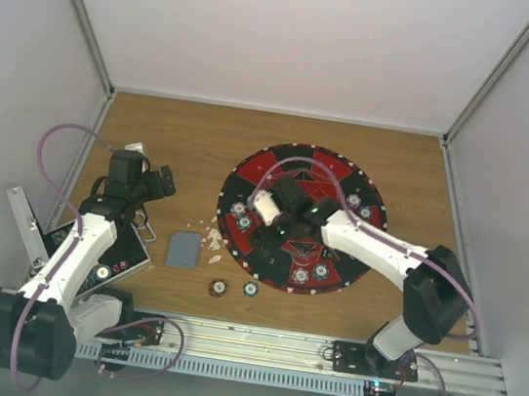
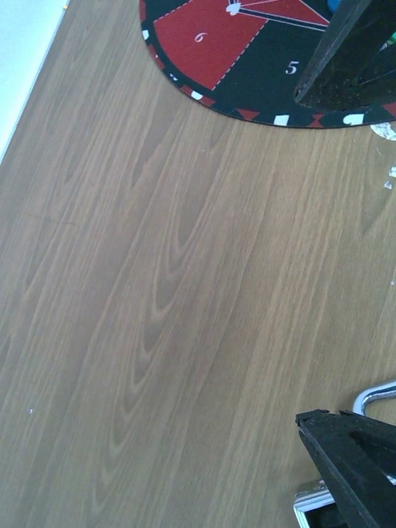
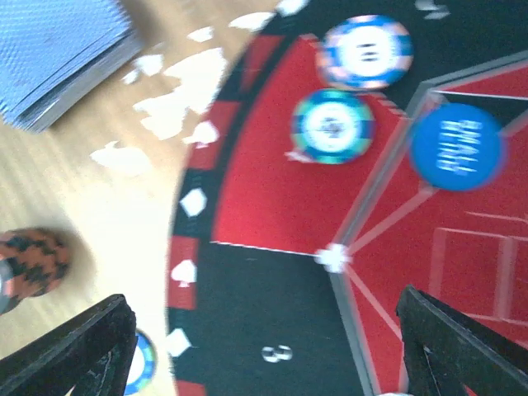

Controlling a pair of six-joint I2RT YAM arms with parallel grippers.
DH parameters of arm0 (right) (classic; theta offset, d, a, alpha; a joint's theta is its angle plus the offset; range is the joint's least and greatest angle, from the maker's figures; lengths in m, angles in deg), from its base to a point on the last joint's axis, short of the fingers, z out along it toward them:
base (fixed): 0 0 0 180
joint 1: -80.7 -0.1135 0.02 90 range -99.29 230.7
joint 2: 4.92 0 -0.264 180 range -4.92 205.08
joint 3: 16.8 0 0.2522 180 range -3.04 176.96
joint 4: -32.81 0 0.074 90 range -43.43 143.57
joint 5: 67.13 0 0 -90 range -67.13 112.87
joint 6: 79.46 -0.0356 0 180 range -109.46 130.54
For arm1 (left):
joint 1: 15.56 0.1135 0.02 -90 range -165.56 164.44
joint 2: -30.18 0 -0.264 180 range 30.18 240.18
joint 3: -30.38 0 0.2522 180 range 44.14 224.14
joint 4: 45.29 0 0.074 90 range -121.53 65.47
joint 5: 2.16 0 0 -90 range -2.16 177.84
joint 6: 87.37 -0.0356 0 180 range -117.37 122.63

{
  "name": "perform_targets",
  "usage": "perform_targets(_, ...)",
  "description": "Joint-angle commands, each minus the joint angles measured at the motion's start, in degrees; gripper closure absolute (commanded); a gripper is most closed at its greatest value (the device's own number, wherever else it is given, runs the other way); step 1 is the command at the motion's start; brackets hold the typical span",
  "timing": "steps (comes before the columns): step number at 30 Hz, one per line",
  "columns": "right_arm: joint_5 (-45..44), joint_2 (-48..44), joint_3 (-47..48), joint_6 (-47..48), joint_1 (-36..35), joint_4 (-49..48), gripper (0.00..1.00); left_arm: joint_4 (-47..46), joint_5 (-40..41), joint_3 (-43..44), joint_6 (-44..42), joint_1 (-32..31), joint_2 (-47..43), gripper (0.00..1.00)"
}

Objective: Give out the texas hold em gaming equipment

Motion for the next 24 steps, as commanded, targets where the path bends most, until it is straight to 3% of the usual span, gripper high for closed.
perform_targets(1, -1.56, 2.22, 0.2, 3.76, -10.24, -1.57, 0.13, -1.3, -1.26, 0.9, -0.6, -0.09, -0.36, 0.01)
perform_targets(10, -3.12, 5.72, 1.88, 6.97, -22.19, -1.56, 0.12, -1.52, -2.56, -0.95, -1.24, -0.09, -2.35, 0.01)
perform_targets(24, -3.31, 11.44, 3.51, 8.22, -25.12, -2.11, 0.12, -3.43, -3.72, -3.26, -2.35, -0.09, -3.73, 0.01)
